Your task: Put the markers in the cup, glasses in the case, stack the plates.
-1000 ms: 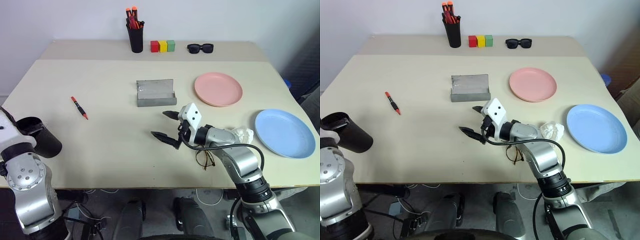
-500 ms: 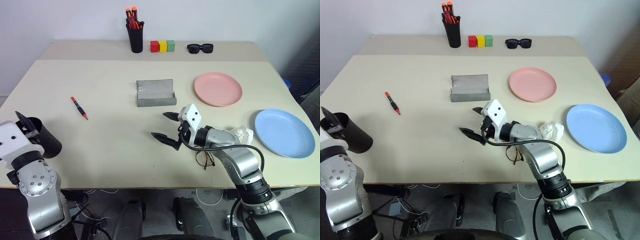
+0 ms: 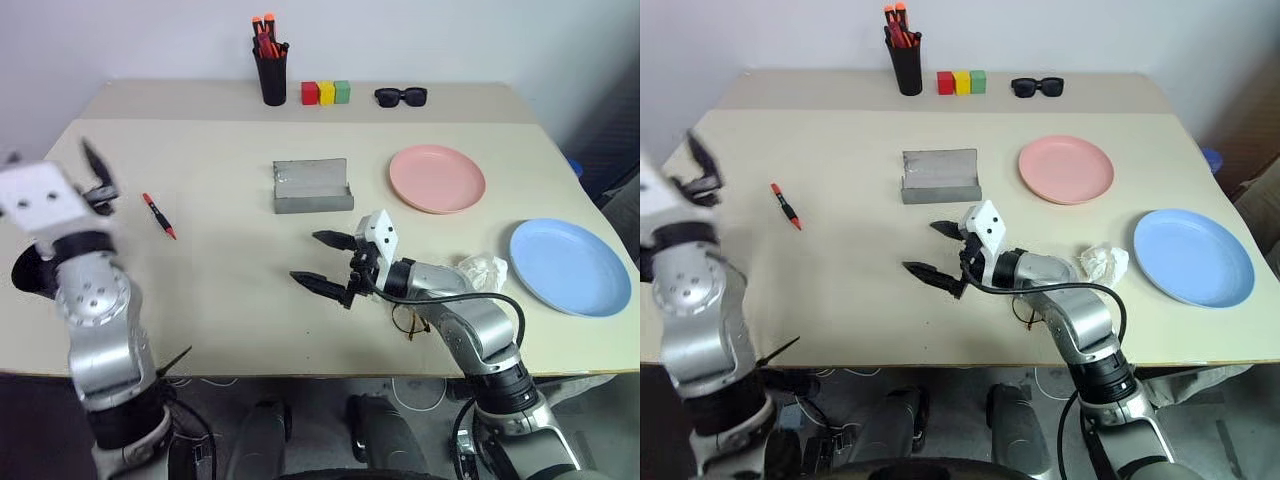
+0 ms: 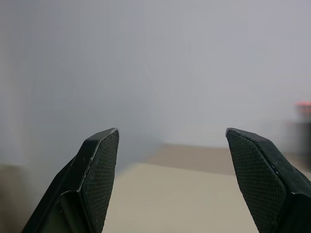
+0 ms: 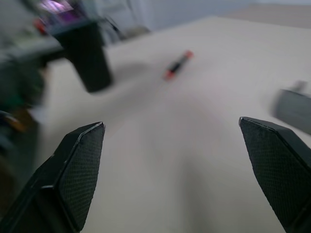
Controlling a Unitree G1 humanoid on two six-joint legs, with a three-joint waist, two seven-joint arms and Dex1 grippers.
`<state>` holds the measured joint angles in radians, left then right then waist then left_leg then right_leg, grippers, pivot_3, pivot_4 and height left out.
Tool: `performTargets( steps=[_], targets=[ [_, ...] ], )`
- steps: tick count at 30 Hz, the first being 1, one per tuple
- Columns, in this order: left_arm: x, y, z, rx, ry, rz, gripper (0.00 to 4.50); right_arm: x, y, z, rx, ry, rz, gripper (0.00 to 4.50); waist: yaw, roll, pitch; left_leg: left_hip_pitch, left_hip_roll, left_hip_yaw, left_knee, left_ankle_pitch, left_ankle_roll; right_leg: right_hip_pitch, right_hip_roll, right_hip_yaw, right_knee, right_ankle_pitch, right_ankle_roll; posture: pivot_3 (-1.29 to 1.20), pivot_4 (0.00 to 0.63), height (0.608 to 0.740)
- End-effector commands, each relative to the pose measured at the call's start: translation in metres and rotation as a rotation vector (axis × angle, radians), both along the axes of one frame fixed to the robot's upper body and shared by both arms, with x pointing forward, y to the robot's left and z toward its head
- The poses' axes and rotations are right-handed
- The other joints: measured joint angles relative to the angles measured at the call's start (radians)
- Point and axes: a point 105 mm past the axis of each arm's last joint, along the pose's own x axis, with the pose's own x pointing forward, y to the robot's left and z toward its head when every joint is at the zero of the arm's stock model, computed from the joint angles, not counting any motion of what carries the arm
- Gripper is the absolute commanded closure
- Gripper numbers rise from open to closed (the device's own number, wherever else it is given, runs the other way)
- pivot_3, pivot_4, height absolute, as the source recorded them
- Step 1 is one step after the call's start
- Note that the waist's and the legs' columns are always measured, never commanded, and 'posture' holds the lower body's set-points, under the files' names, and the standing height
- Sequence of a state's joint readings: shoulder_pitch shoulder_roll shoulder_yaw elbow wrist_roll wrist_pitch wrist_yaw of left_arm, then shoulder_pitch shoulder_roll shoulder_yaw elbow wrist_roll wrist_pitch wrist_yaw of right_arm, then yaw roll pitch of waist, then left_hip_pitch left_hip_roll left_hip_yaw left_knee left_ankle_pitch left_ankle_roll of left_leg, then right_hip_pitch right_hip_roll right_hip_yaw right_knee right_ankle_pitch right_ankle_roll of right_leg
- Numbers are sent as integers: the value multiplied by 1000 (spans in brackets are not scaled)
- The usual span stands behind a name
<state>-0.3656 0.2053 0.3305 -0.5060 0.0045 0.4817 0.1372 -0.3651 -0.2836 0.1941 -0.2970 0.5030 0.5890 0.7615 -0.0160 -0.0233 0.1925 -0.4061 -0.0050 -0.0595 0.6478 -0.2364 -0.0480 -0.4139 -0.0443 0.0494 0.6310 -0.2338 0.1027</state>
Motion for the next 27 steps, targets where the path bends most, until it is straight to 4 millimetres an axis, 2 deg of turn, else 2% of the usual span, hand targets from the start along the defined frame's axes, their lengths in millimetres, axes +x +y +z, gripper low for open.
performTargets(
  steps=[1, 2, 5, 9, 13, 18, 21, 23, 27],
  targets=[
    [27, -7, -33, -129, 219, -32, 912, -12, 2, 19, 75, -21, 59, 0, -1, 0, 0, 0, 0, 0, 0, 0, 0, 0, 0, 0, 0, 0, 0, 0, 150, 740],
    [34, -7, -42, -180, 265, -15, 912, -13, 3, 18, 81, -12, 62, 0, -4, 0, 0, 0, 0, -1, 0, 0, 0, 0, 1, 0, 0, 0, 0, 0, 150, 740],
    [52, 5, -77, -355, 459, 105, 66, -10, 6, 17, 95, 12, 40, 0, -5, 0, 0, 0, 0, -1, 0, 0, 0, 0, 1, 0, 1, 0, 0, 0, 150, 740],
    [71, 11, -100, -472, 663, 168, 22, -8, 6, 16, 105, 28, 17, 0, -2, 0, 0, 0, 0, -2, 0, 0, 0, -1, 2, -1, 1, 0, 0, 0, 150, 740],
    [87, 17, -101, -574, 719, 172, 22, -6, 6, 16, 109, 35, -1, 0, -2, 0, 0, 0, 0, -2, 0, 0, 0, -1, 1, -1, 0, 0, 1, 0, 150, 740],
    [94, 27, -109, -695, 791, 215, 22, -4, 5, 15, 107, 30, -25, 0, -1, 0, 0, 0, 0, -2, -1, 0, 0, -1, 0, -1, 0, 0, 1, 0, 150, 740],
    [97, 27, -113, -760, 820, 194, 918, -3, 3, 14, 107, 31, -40, 0, -1, 0, 0, -1, 0, -2, -1, 0, 0, -2, 0, -1, 1, 0, 1, 0, 150, 740],
    [98, 28, -113, -758, 825, 201, 1833, -2, 3, 14, 106, 32, -46, 0, 0, 0, 0, 0, 0, -2, -1, 0, 0, -2, 0, -1, 1, 0, 1, 0, 150, 740],
    [99, 31, -110, -735, 791, 206, 3984, -1, 1, 13, 101, 35, -55, 0, 4, 0, 0, 0, -1, -2, -1, 0, -1, -2, -1, -1, 1, 0, 1, 0, 150, 740]
  ],
)
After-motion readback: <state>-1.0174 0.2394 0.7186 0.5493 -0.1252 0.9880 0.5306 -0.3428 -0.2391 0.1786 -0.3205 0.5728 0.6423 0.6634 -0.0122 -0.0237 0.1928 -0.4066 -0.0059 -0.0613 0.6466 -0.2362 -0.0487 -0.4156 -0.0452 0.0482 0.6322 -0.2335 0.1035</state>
